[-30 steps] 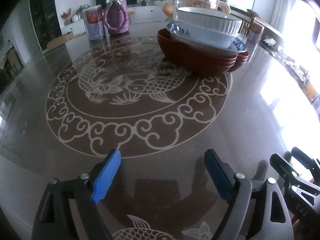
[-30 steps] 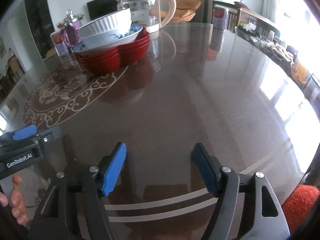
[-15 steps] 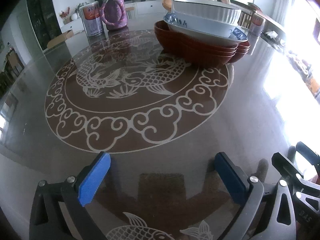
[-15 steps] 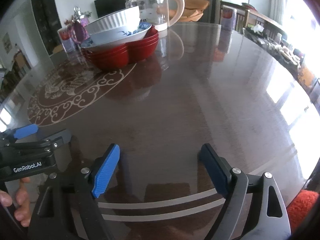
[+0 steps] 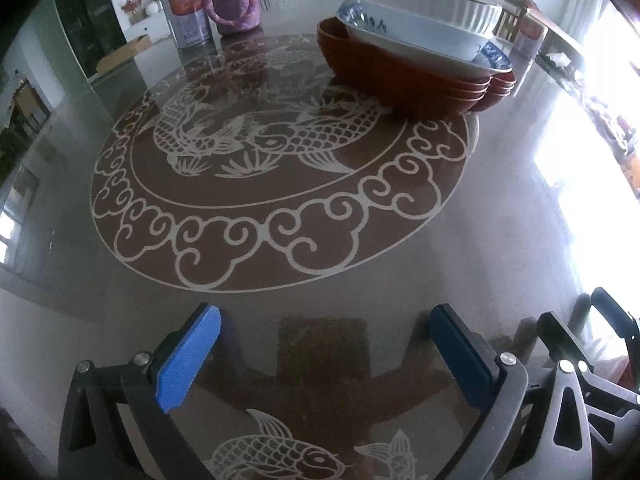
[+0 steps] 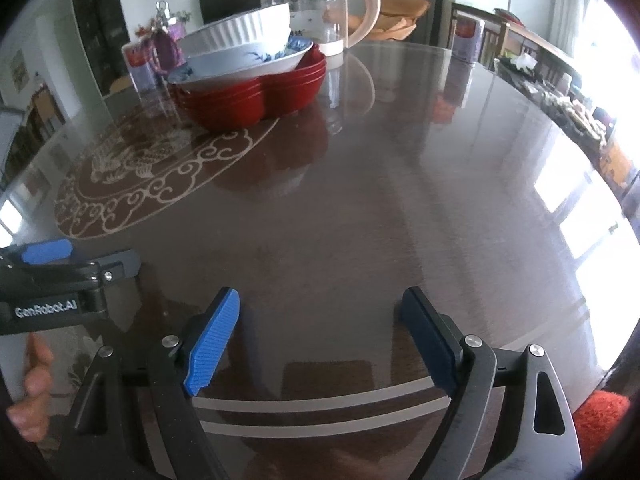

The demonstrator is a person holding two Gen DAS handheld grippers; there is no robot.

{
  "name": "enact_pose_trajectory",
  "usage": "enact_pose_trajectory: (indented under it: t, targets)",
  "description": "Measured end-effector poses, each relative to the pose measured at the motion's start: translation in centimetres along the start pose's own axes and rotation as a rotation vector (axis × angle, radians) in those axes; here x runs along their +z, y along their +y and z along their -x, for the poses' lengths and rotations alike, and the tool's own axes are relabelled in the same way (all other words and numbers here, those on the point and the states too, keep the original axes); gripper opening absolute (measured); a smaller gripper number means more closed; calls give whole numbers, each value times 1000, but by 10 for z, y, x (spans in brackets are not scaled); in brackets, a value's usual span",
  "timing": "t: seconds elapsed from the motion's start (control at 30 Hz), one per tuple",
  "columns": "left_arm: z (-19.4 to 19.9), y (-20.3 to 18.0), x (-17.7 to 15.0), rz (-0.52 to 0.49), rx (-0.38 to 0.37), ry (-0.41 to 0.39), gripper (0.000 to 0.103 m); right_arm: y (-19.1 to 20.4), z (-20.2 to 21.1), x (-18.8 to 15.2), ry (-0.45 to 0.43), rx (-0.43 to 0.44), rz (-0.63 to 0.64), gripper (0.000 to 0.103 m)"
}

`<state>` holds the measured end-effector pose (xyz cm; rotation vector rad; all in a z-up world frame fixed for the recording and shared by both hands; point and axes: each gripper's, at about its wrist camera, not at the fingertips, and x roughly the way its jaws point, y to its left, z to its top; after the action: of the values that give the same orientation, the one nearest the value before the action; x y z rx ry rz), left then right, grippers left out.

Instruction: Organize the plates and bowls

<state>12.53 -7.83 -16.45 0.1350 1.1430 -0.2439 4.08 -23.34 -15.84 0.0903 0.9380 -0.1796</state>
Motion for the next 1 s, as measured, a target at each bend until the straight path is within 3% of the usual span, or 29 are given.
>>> enact_pose_trajectory:
  t: [1.0]
  targets:
    - [0, -1, 0, -3, 2, 4, 103, -1, -2, 4, 47, 8, 8, 87]
